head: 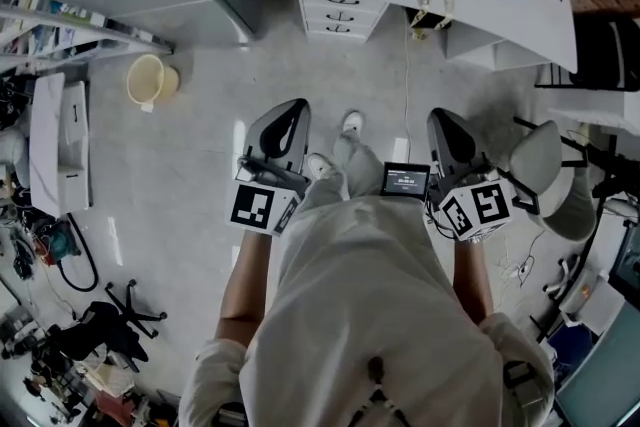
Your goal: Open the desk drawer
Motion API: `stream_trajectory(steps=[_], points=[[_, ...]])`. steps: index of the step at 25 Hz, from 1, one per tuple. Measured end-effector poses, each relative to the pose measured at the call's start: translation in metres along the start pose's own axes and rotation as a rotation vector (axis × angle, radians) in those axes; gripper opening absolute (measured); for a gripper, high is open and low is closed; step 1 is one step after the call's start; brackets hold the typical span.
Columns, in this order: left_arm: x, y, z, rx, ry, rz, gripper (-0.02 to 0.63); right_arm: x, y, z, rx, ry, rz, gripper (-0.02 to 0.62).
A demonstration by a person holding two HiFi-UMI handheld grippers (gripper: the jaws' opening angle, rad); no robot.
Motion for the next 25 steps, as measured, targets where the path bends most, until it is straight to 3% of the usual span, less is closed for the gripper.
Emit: stream_trajectory(steps=[3,6,10,15,19,22,25], points=[[-0.011,-0.006,-0.017,0.001,0.005,0.027,0.008,0.025,-0.005,-0.026,-0.023,0.015,-0.019,0.028],[-0.023,-0.018,-0.039,-0.053,0.042,0.046,0.008,0.055,0.003,-0.051,-0.024,0.037,0.001,0.028],[-0.040,-0.029,-0.079,-0.123,0.053,0.024,0.008,0.099,0.011,-0.092,-0.028,0.059,0.034,0.028],[-0.063,-0.040,-0.124,-0.119,0.042,-0.038,0.008,0.127,0.014,-0.139,-0.060,0.085,0.160,0.028],[-0.075,-0.071,-0.162,-0.191,-0.011,-0.083,0.008,0.135,-0.006,-0.183,-0.097,0.109,0.250,0.028],[-0.086,-0.116,-0.187,-0.258,-0.090,-0.110,0.008,0.140,-0.038,-0.215,-0.165,0.122,0.363,0.028],[-0.102,-0.166,-0.208,-0.326,-0.173,-0.143,0.008,0.145,-0.074,-0.247,-0.207,0.116,0.364,0.028]])
Point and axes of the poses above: the fingertips, and each gripper's own axes: z backward along the fingers, x to its right, y out of its top, the point moved 7 cm from there along z, backward along the fingers, and after that the axes turned 3 degrees about -z, right-handed, at the moved point
